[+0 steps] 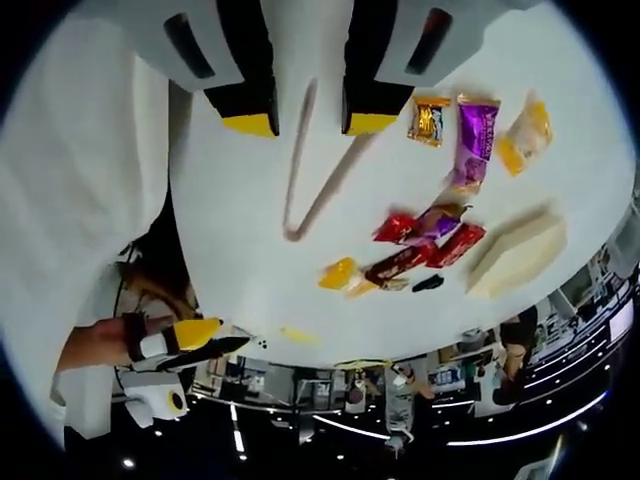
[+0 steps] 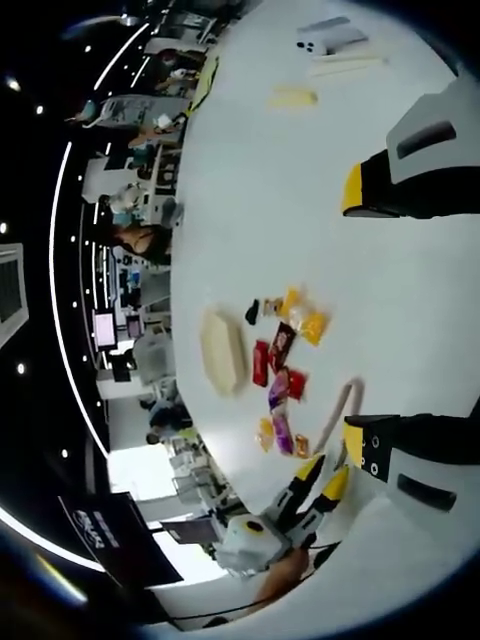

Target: Place the target food into the container with the food tongs after gripping and lifting it, then release it inside without dropping or visibly crushing the food.

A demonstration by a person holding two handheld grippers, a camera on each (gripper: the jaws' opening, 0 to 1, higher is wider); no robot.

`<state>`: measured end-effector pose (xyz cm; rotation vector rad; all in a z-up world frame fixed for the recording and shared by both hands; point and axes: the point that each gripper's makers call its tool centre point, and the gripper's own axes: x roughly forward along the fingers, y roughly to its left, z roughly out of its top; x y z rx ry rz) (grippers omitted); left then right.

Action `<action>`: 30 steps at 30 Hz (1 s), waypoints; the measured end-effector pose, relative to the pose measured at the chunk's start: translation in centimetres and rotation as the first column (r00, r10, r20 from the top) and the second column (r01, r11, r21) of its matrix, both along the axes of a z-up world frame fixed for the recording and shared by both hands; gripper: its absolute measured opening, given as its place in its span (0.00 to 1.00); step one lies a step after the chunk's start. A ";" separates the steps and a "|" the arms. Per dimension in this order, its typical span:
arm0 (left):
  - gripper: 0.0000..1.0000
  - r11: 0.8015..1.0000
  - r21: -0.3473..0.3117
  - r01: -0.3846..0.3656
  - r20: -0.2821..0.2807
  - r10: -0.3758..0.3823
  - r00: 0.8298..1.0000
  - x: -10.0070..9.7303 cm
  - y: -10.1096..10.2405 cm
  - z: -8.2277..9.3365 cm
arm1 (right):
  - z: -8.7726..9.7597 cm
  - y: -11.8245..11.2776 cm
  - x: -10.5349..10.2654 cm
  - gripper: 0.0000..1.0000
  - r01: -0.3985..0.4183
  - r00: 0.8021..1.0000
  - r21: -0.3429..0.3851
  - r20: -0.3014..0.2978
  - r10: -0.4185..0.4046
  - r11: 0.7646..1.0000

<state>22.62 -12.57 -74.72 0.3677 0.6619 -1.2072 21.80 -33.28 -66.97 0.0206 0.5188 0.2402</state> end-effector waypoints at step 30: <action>0.09 0.999 -0.043 -0.026 0.088 0.029 0.996 0.2 0.7 -1.2 | 0.5 1.9 1.0 0.80 -0.056 0.998 0.042 -0.022 0.057 0.998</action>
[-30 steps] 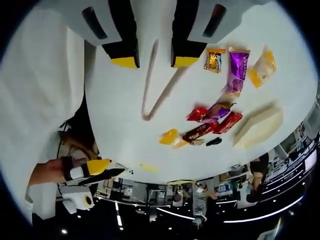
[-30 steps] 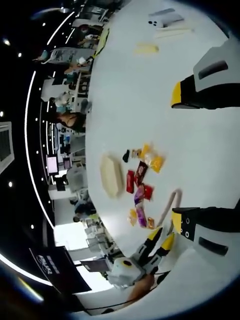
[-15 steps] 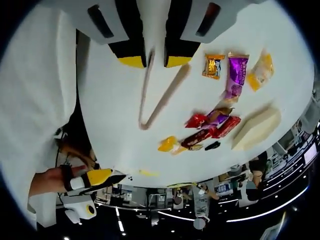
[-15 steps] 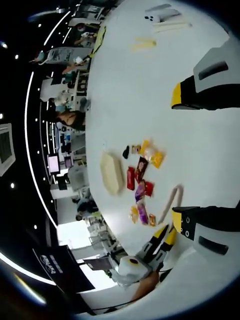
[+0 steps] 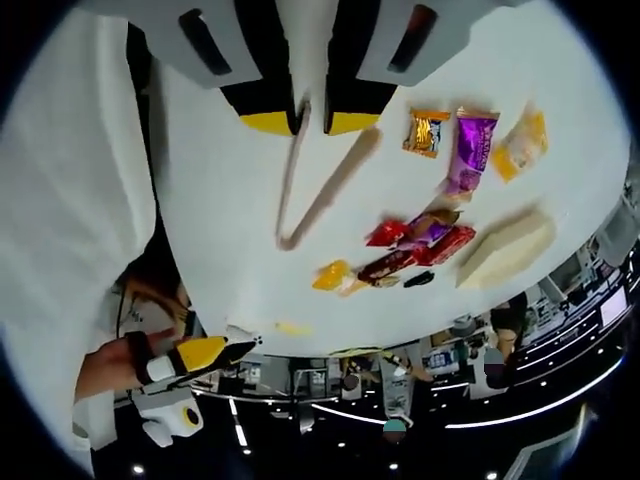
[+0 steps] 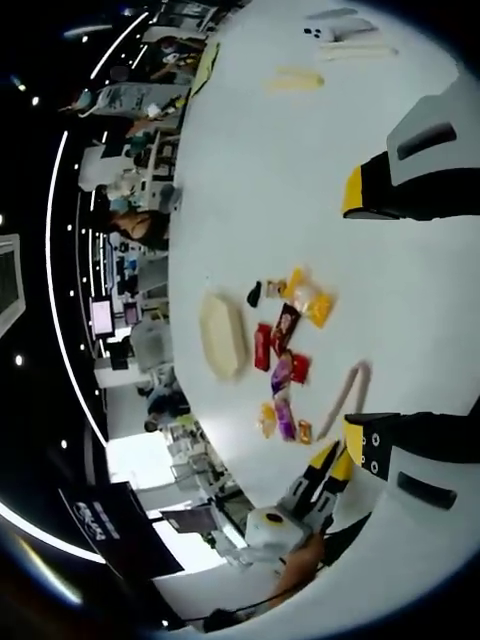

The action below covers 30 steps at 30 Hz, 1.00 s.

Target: Place the target food into the container with the food tongs after gripping and lifting it, then release it inside without dropping or visibly crushing the food.

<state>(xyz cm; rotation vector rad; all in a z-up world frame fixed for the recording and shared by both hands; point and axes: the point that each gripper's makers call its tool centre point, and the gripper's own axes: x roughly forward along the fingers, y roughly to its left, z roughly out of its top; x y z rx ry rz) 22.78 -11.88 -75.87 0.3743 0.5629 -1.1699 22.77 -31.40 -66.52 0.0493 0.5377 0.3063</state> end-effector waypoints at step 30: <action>0.05 0.999 -0.048 -0.016 0.021 0.017 1.000 0.1 0.0 0.1 | 0.7 2.9 1.5 0.78 -0.074 0.996 0.025 -0.040 0.075 0.997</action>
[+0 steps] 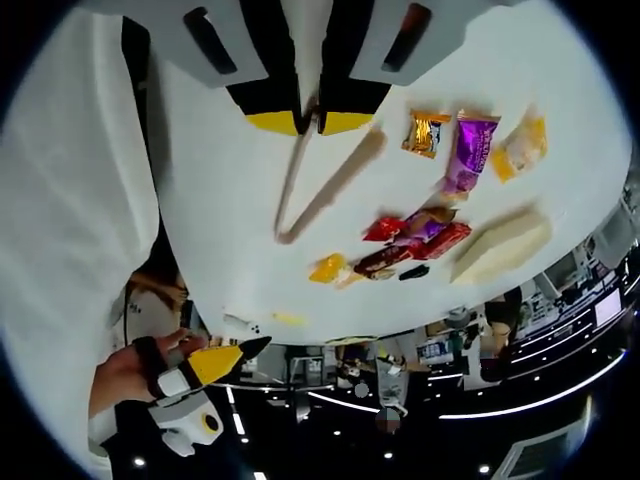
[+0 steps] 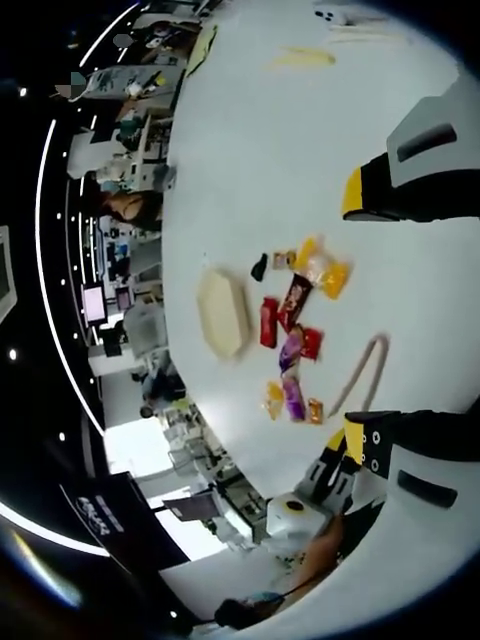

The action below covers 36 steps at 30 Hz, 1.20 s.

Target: Place the target food into the container with the food tongs after gripping and lifting it, then release it inside without dropping or visibly crushing the food.

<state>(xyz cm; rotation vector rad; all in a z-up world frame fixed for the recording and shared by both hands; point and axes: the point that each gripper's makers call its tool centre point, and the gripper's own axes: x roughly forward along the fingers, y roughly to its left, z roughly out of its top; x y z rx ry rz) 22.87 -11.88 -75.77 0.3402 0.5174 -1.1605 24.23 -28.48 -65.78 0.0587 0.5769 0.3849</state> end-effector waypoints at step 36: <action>0.00 0.998 0.056 0.011 -0.018 -0.010 1.000 0.2 0.3 0.0 | 0.4 1.0 0.7 0.79 -0.029 0.999 0.000 0.024 0.029 1.000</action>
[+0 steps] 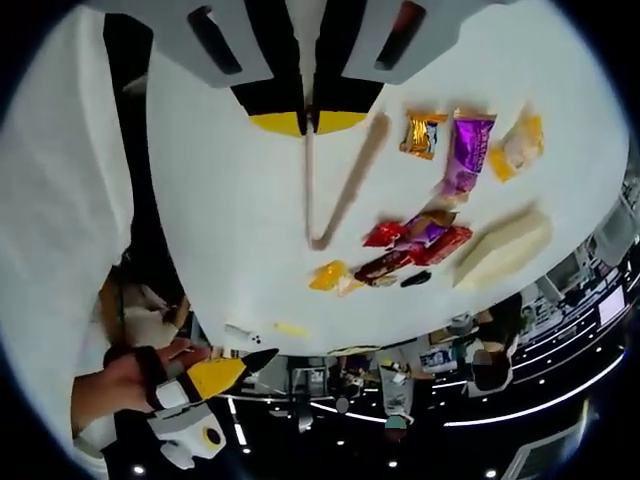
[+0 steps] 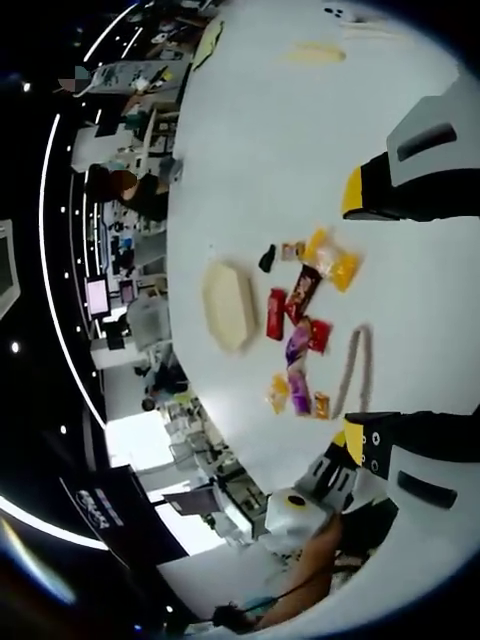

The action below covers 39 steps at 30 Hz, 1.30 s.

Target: Place the target food into the container with the food tongs after gripping and lifting it, then release it inside without dropping or visibly crushing the food.

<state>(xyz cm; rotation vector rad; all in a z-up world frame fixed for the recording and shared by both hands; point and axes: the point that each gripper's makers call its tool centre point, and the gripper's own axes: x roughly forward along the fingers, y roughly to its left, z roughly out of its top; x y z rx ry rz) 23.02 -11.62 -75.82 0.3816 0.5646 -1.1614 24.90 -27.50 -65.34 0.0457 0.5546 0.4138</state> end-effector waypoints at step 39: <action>0.00 0.969 0.229 0.087 0.099 -0.112 0.989 -0.9 -1.9 6.1 | 0.6 0.5 -1.8 0.78 -0.151 0.981 0.067 0.134 0.141 0.986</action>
